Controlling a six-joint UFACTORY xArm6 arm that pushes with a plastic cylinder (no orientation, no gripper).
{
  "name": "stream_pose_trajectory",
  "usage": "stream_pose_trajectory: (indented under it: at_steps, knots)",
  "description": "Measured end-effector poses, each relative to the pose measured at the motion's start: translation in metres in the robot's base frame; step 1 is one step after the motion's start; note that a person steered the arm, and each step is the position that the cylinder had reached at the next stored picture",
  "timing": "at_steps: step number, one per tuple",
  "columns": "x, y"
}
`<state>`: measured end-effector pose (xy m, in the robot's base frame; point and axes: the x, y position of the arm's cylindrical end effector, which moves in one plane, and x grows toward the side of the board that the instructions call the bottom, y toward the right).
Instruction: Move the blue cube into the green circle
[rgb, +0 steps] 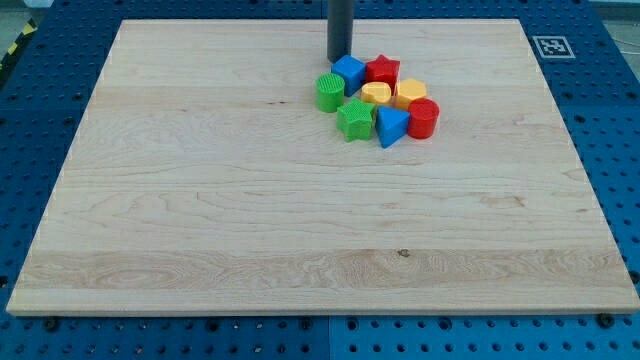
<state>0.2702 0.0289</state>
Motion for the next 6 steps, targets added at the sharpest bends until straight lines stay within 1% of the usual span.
stream_pose_trajectory:
  at_steps: [1,2,3,4,6]
  knots:
    - [0.006,0.018]
    - [0.023,0.026]
    - [0.024,0.016]
    - [0.034,0.012]
    - [0.043,0.028]
